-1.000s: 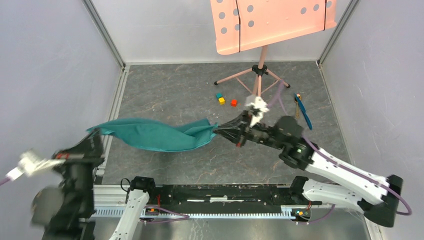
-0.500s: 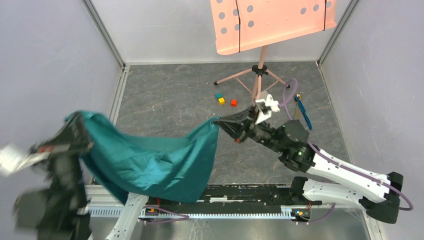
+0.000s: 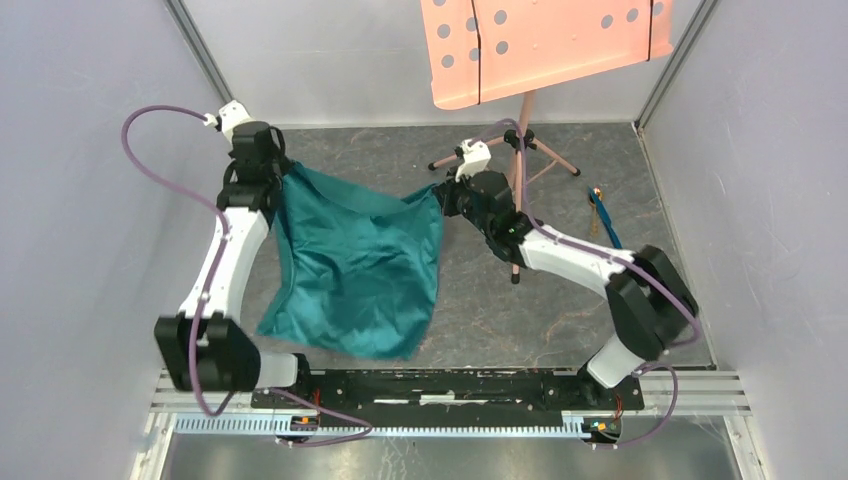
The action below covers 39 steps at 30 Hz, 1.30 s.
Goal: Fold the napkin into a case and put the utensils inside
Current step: Flatten the napkin at the center of the board.
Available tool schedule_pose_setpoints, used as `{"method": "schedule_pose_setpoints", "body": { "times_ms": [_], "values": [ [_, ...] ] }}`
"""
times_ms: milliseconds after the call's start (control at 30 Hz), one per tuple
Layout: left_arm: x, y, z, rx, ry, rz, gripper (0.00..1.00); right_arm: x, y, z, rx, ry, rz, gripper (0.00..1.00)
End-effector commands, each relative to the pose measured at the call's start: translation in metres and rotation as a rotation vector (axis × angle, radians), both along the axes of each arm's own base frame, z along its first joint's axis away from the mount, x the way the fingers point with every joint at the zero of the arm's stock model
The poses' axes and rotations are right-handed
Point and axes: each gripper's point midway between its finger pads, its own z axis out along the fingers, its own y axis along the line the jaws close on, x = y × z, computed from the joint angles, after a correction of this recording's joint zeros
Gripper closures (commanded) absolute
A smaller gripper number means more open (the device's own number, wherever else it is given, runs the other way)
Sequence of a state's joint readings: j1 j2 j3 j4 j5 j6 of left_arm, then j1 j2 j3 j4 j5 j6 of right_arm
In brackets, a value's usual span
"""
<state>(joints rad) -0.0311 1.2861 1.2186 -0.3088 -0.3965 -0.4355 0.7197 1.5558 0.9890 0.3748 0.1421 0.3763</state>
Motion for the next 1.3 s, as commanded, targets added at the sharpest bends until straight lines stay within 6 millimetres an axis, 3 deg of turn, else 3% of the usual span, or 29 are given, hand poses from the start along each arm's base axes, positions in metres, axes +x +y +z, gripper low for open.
{"method": "schedule_pose_setpoints", "body": {
  "times_ms": [0, 167, 333, 500, 600, 700, 833, 1100, 1267],
  "values": [
    [0.054, 0.028, 0.032, -0.010, -0.145, -0.027, 0.98, 0.050, 0.008, 0.041, 0.048, -0.115, -0.034, 1.00],
    [0.086, 0.042, -0.009, -0.020, -0.010, -0.109, 0.98, 0.082, 0.015, 0.015, 0.052, -0.063, 0.007, 1.00],
    [0.103, 0.029, -0.047, -0.052, 0.073, -0.259, 0.98, 0.087, 0.034, -0.002, 0.064, -0.029, 0.094, 1.00],
    [0.108, 0.024, -0.062, -0.093, 0.122, -0.299, 0.98, 0.085, 0.046, -0.012, 0.058, -0.004, 0.153, 1.00],
    [0.104, 0.015, -0.054, -0.131, 0.120, -0.341, 0.98, 0.081, 0.048, -0.011, 0.040, -0.003, 0.187, 1.00],
    [0.086, 0.013, -0.031, -0.165, 0.100, -0.317, 0.98, 0.065, 0.048, 0.003, 0.033, -0.009, 0.243, 1.00],
    [0.043, 0.003, 0.019, -0.181, -0.003, -0.320, 0.98, 0.023, 0.041, 0.031, 0.104, -0.009, 0.303, 1.00],
    [-0.082, -0.020, 0.124, -0.073, -0.282, -0.334, 0.98, -0.096, 0.018, 0.120, 0.210, -0.195, 0.425, 1.00],
    [-0.181, -0.029, 0.199, 0.060, -0.513, -0.300, 0.98, -0.174, -0.004, 0.185, 0.286, -0.406, 0.551, 1.00]
  ]
}}
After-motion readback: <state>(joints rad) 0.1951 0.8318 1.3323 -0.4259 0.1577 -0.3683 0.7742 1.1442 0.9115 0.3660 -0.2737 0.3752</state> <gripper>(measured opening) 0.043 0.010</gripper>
